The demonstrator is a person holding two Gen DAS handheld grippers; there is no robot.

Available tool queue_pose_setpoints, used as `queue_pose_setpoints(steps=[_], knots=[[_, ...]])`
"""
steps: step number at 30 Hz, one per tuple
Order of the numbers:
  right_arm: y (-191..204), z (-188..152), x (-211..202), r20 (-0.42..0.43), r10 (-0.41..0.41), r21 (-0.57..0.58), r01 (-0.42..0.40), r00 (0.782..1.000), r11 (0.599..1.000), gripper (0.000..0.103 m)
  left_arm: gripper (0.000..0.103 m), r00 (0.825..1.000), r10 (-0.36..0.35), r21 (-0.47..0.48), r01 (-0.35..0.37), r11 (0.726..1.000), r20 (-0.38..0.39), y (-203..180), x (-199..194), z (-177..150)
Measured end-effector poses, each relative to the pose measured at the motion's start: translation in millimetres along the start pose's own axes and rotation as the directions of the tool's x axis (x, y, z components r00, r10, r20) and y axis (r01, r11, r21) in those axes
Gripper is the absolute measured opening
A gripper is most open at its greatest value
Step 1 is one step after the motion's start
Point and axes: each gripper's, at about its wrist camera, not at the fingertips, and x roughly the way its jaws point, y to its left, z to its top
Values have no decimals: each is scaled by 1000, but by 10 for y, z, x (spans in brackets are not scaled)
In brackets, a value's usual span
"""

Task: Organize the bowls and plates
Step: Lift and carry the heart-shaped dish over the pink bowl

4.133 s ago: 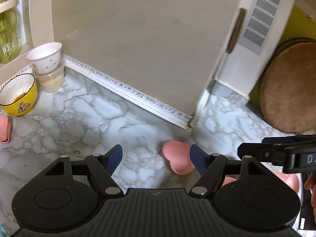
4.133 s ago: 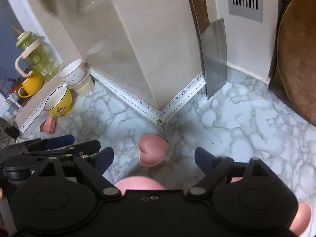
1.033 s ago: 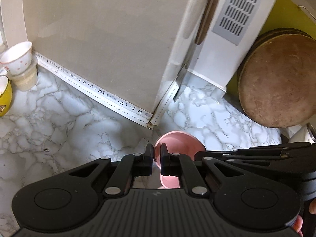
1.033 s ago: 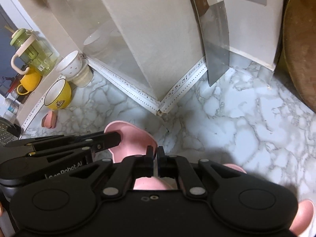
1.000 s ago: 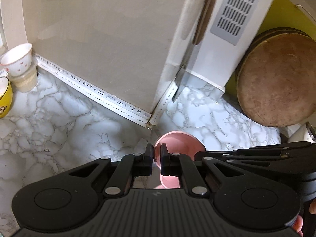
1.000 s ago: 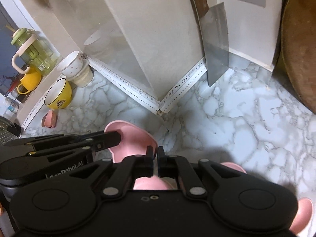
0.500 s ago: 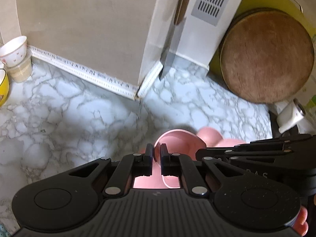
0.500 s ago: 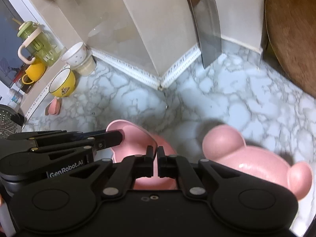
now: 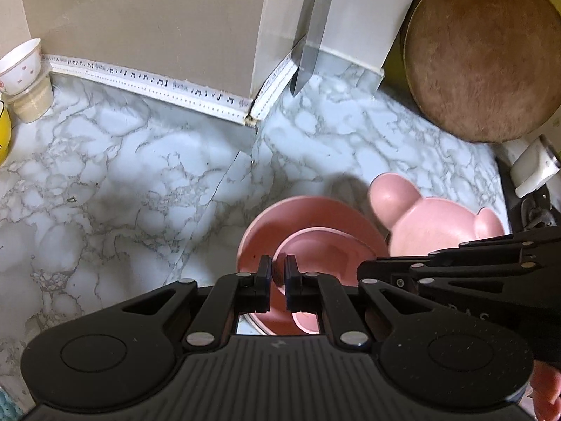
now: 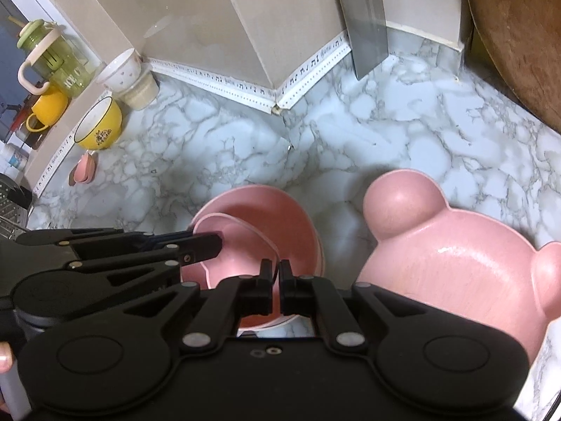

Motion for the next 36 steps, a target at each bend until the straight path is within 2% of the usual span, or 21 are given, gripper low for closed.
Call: queue_pose_setpoints(steps=[8, 20, 36], knots=[[-1, 5, 64, -11, -10, -10, 10, 1000, 1000, 5, 7, 1000, 28, 56, -28, 998, 5, -68, 32, -7], [13, 2, 141, -25, -22, -33, 21, 999, 999, 5, 7, 999, 35, 70, -34, 997, -14, -59, 120, -3], [13, 4, 98, -6, -12, -25, 12, 1000, 1000, 17, 7, 1000, 12, 69, -11, 998, -21, -20, 138, 13]])
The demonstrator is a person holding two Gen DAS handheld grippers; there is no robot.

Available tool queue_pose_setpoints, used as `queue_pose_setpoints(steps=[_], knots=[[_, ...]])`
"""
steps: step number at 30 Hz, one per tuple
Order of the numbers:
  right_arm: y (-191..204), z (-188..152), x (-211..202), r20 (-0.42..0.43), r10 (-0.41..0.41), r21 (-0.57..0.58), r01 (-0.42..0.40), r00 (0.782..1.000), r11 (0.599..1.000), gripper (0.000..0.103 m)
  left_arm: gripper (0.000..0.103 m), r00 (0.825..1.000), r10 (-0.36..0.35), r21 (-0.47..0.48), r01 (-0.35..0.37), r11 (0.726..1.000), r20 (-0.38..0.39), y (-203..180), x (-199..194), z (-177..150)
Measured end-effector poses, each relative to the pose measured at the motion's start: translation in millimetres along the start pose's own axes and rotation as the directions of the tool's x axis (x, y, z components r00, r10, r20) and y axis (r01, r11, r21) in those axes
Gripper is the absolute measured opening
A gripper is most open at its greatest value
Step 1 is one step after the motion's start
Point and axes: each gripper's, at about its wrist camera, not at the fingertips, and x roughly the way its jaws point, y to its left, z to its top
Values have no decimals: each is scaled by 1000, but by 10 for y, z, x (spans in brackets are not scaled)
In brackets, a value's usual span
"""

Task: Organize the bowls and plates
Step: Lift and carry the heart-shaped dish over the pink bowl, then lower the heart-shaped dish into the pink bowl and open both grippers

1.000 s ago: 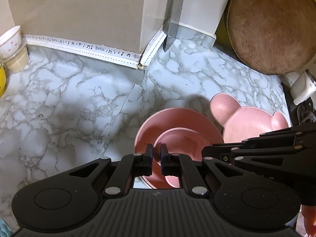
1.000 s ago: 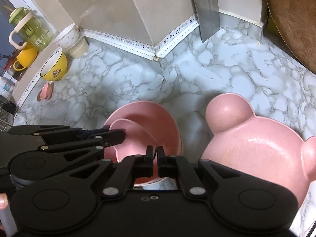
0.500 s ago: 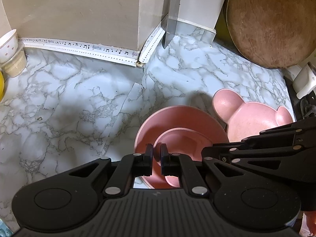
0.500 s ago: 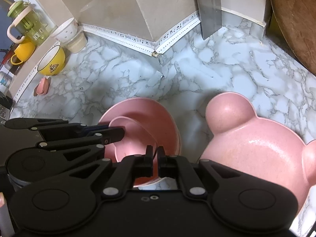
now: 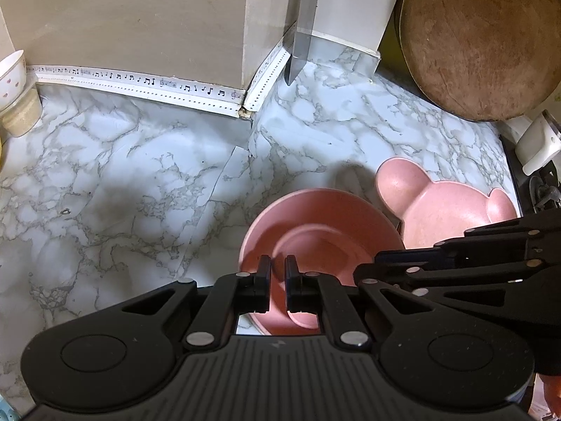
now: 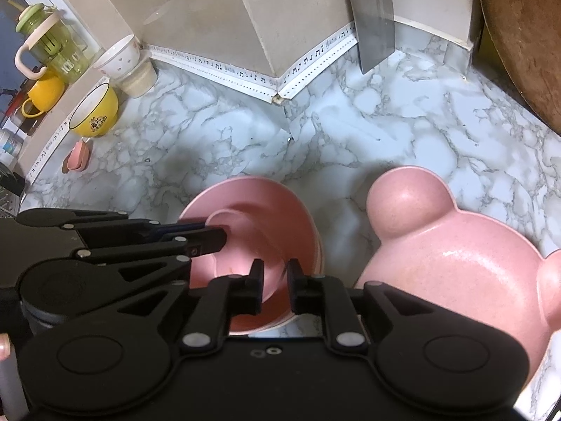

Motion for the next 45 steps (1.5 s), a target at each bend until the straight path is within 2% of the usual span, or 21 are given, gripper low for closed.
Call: queue_pose_setpoints(steps=[10, 19, 28, 37, 38, 39, 40, 41, 43, 45], knots=[[29, -51, -258, 60, 5, -20, -4, 998, 1000, 22, 11, 997, -49, 2, 49, 999, 53, -14, -190, -27], [110, -169, -479, 129, 0, -49, 7, 992, 999, 34, 11, 978, -67, 48, 59, 997, 196, -25, -533, -128], [171, -303, -618, 180, -17, -42, 25, 984, 999, 44, 12, 967, -80, 43, 72, 997, 244, 66, -670, -252], [252, -408, -673, 198, -17, -46, 27, 980, 999, 46, 13, 958, -78, 40, 70, 997, 276, 130, -775, -388], [259, -416, -678, 201, -19, -44, 28, 979, 999, 46, 18, 958, -79, 43, 70, 997, 277, 135, -777, -402], [261, -418, -679, 202, -22, -38, 31, 979, 999, 47, 35, 958, -76, 41, 67, 997, 277, 139, -780, -413], [263, -423, -679, 203, -26, -32, 33, 979, 999, 47, 47, 957, -78, 37, 70, 997, 278, 150, -785, -424], [264, -430, -679, 205, -29, -27, 35, 978, 999, 49, 75, 956, -85, 35, 78, 996, 281, 166, -789, -434], [256, -440, -674, 208, -36, -11, 39, 977, 999, 50, 78, 954, -82, 30, 77, 997, 289, 193, -803, -452], [246, -457, -669, 213, -47, 7, 46, 976, 999, 55, 78, 957, -109, 27, 106, 994, 267, 231, -786, -441]])
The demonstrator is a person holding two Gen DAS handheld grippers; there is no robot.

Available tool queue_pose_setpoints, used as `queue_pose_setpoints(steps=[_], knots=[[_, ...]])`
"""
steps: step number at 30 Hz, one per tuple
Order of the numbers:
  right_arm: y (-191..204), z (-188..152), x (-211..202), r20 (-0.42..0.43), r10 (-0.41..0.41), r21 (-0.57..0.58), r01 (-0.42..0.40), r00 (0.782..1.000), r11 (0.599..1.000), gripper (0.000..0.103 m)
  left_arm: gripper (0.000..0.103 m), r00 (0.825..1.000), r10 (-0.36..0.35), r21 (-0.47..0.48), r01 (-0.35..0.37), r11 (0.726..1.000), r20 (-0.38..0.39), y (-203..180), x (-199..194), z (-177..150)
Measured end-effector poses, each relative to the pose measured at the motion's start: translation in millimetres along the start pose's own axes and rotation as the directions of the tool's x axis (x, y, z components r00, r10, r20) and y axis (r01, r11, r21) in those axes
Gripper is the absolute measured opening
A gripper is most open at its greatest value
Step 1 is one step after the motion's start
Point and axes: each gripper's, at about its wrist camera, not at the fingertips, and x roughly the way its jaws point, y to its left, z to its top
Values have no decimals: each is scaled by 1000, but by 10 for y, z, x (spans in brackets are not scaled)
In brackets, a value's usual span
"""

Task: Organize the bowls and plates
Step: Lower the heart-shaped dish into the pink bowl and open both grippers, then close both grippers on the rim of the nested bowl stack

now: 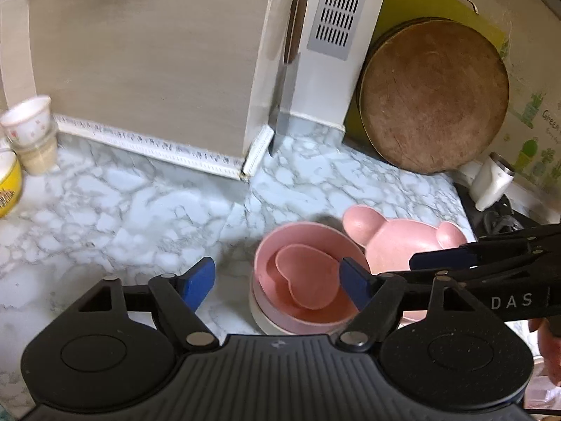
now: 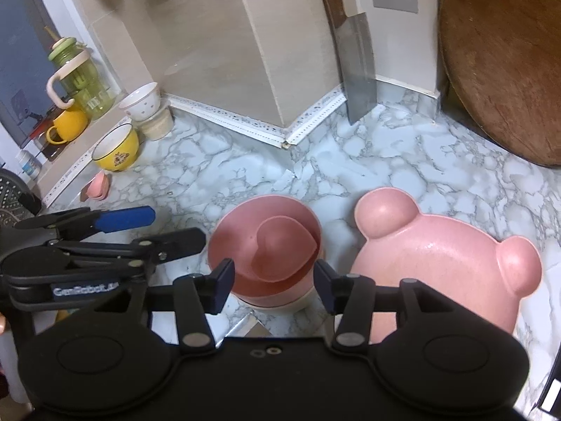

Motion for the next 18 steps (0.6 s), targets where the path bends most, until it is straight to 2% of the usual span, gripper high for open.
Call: queue_pose_setpoints(steps=[2, 6, 8, 10, 13, 18], knots=[[-15, -21, -5, 9, -7, 21, 7, 1000, 1000, 68, 78, 1000, 3, -5, -3, 1000, -9, 35, 16, 9], [-25, -27, 28, 12, -30, 60, 29, 999, 998, 74, 78, 999, 35, 2, -35, 999, -22, 97, 73, 27], [-38, -30, 59, 16, -45, 89, 43, 999, 995, 85, 78, 999, 44, -5, -44, 999, -31, 136, 112, 32], [-35, -35, 90, 22, -60, 111, 57, 998, 992, 87, 78, 998, 52, -3, -52, 999, -37, 169, 148, 36], [-45, -59, 127, 30, -96, 162, 90, 995, 983, 98, 78, 997, 64, -5, -65, 998, -50, 214, 208, 48], [-64, -82, 214, 16, -121, 234, 114, 993, 966, 98, 78, 995, 66, -33, -68, 997, -77, 310, 327, 92]])
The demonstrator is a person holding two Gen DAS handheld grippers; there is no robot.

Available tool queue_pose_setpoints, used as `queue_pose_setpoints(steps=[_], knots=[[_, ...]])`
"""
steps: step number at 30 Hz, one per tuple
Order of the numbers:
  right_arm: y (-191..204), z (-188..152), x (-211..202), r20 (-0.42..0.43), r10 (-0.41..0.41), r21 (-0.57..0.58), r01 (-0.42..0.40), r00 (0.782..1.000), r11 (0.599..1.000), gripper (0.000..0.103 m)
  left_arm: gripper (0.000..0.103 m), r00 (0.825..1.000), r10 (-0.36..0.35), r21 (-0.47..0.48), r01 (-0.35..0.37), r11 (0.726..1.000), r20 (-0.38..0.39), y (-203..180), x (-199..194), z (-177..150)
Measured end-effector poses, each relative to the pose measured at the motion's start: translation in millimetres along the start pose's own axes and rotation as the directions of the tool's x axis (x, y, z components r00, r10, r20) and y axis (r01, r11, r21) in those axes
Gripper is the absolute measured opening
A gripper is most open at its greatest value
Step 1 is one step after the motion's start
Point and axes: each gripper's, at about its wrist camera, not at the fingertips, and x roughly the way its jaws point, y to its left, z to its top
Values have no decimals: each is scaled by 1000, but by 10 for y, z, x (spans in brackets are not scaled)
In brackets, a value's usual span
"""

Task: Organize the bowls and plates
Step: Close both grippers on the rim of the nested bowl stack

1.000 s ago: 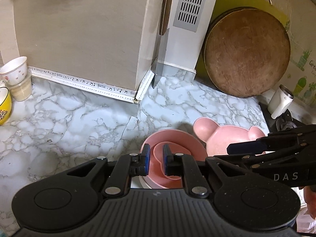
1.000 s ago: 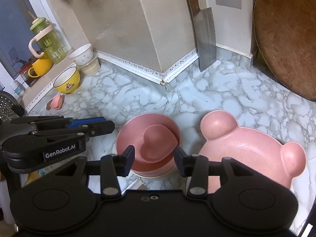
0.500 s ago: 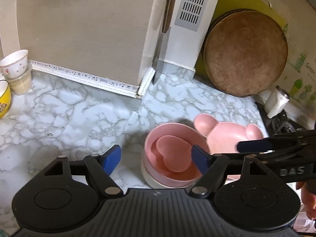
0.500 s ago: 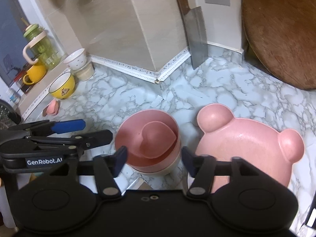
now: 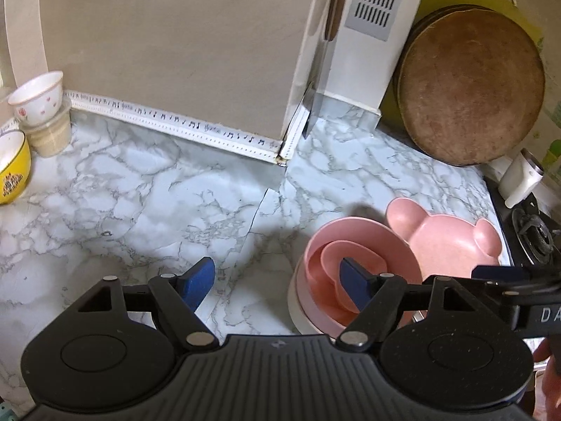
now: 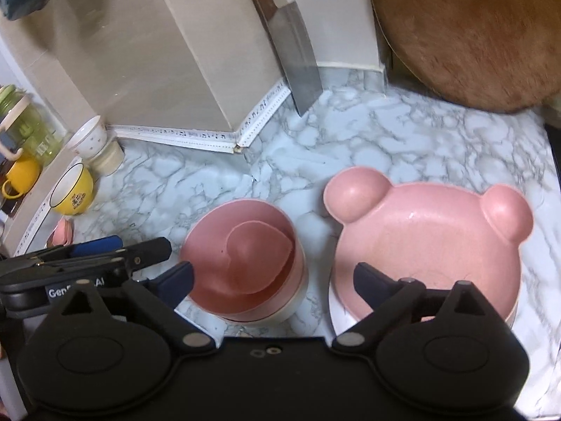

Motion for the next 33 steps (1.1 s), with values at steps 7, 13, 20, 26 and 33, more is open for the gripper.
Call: queue_pose_setpoints(steps=[7, 13, 20, 26, 33], knots=[[12, -15, 150, -24, -33, 47, 34, 999, 998, 91, 78, 998, -23, -48, 20, 999, -55, 107, 223, 72], [1, -25, 299, -86, -15, 78, 22, 996, 997, 77, 78, 994, -26, -50, 21, 999, -106, 88, 396, 51], [29, -41, 380, -113, -5, 107, 18, 994, 994, 69, 78, 993, -9, -37, 5, 999, -115, 40, 446, 79], [17, -73, 440, -146, -12, 112, 29, 989, 993, 54, 78, 986, 5, -28, -10, 1000, -164, 31, 530, 68], [-4, -74, 560, -177, -25, 132, 49, 984, 990, 43, 64, 978, 15, -15, -19, 1000, -210, -28, 640, 86]])
